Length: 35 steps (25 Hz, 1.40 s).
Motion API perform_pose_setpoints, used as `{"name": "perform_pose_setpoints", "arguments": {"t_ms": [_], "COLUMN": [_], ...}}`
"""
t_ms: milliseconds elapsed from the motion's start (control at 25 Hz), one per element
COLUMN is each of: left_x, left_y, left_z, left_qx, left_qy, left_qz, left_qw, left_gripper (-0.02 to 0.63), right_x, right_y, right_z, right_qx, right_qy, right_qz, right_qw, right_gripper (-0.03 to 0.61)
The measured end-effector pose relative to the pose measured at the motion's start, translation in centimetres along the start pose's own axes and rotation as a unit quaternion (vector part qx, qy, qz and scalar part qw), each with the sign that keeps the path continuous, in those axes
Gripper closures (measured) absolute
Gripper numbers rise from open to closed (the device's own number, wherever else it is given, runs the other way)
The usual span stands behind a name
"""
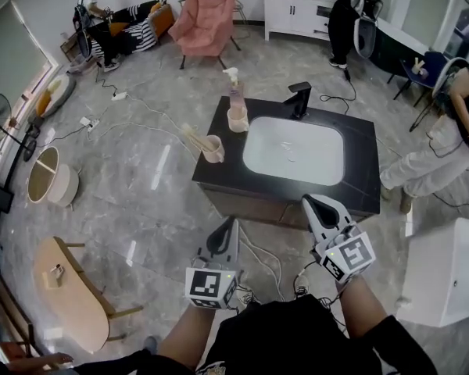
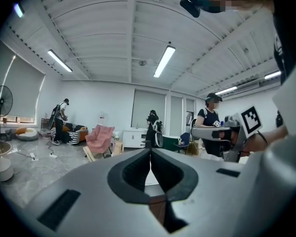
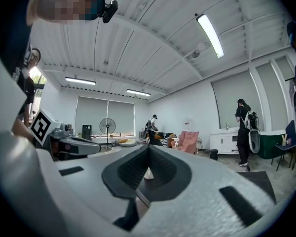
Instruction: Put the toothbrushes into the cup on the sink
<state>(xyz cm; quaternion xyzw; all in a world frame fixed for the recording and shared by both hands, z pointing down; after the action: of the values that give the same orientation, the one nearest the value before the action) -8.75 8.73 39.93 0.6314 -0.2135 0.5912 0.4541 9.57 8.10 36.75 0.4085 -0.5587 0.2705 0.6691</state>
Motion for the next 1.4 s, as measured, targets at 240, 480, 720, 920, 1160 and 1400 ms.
{"name": "perform_pose_setpoints", "arguments": {"t_ms": [240,480,720,920,1160,1400], "left_x": [0.7,1.6,1.6,1.2,1.5,1.1], "left_y": [-4.1,-6.7,-6.9,-6.3,-6.3,-6.3], "left_z": [1.5,2.4,2.8,2.6,2.6,2.6], "left_qx": [-0.031,-0.056,-0.065,-0.063,-0.062,-0.060], "left_qy": [-0.010,-0.015,-0.018,-0.019,-0.018,-0.017], "left_qz": [-0.004,-0.002,0.000,0.003,0.006,0.006], "left_qw": [0.9995,0.9983,0.9977,0.9978,0.9979,0.9980], "left_gripper": [0.607,0.607,0.607,0.607,0.607,0.607], "right_x": [1.5,2.5,2.8,2.6,3.1,2.6], "right_y": [-2.6,-4.5,-5.0,-4.5,-4.5,-4.6], "right_z": [-2.6,-3.8,-3.6,-3.3,-3.3,-3.1], "right_qx": [-0.033,-0.061,-0.068,-0.065,-0.060,-0.058], "right_qy": [0.004,-0.003,-0.006,-0.009,-0.008,-0.008], "right_qz": [0.009,0.018,0.024,0.025,0.028,0.027], "right_qw": [0.999,0.998,0.997,0.998,0.998,0.998], "right_gripper": [0.573,0.574,0.574,0.574,0.574,0.574]}}
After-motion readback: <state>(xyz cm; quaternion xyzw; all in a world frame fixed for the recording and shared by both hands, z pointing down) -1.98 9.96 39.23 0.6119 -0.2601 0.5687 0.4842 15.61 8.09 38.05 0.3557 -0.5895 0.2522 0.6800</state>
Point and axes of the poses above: the fingertips, and each gripper's own axes: z forward along the fingers, y to its left, x out of its underside, the point moved 3 cm from there along -z, backward along the fingers, and after that the axes turned 14 degrees about -z, right-handed, at the moved point
